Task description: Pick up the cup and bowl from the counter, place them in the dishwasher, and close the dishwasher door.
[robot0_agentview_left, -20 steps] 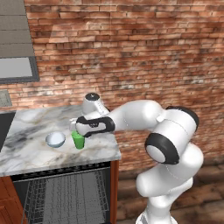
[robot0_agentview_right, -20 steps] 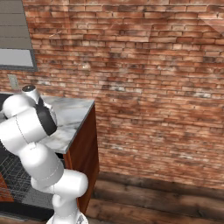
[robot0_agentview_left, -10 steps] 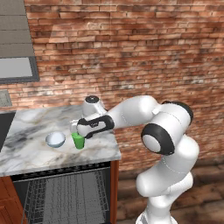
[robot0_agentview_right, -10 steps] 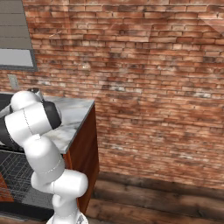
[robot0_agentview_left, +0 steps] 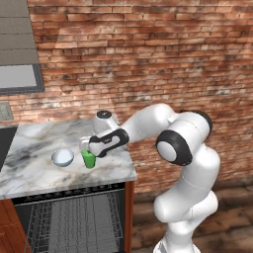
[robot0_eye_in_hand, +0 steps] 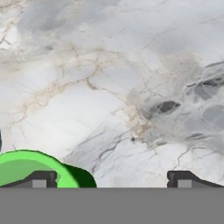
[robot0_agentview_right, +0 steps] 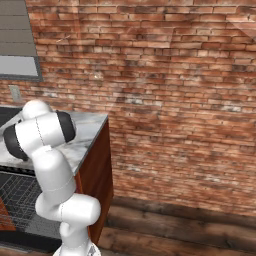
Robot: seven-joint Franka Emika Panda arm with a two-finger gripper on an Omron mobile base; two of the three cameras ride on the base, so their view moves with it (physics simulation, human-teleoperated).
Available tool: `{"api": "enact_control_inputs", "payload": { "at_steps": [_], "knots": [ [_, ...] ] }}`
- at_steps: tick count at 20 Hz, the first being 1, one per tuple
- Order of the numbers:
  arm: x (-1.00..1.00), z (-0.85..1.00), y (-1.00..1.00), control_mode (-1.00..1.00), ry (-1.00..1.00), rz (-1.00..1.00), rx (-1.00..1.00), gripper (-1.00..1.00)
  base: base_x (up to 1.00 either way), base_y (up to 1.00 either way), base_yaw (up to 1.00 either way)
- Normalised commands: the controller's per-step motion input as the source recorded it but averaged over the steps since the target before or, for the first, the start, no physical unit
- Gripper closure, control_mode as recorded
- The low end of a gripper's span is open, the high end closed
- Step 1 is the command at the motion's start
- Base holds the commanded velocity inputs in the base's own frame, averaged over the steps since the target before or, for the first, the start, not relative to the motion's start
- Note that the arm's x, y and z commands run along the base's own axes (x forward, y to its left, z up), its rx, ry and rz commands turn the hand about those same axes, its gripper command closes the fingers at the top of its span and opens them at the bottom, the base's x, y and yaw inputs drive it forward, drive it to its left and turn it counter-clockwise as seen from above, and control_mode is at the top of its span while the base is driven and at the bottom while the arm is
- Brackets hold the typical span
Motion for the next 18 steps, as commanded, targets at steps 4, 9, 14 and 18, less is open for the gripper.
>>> {"api": "enact_control_inputs", "payload": {
  "at_steps": [4, 9, 14, 18],
  "knots": [
    [0.21, -0.17, 0.09, -1.0, 0.0, 0.0, 0.0, -1.0, 0.0, 0.0, 0.0],
    [0.18, -0.2, 0.22, -1.0, 0.0, 0.0, 0.0, -1.0, 0.0, 0.0, 0.0],
    [0.25, -0.16, 0.27, -1.0, 0.0, 0.0, 0.0, 1.0, 0.0, 0.0, 0.0],
    [0.01, -0.04, 0.27, -1.0, 0.0, 0.0, 0.0, 1.0, 0.0, 0.0, 0.0]
  ]
}}
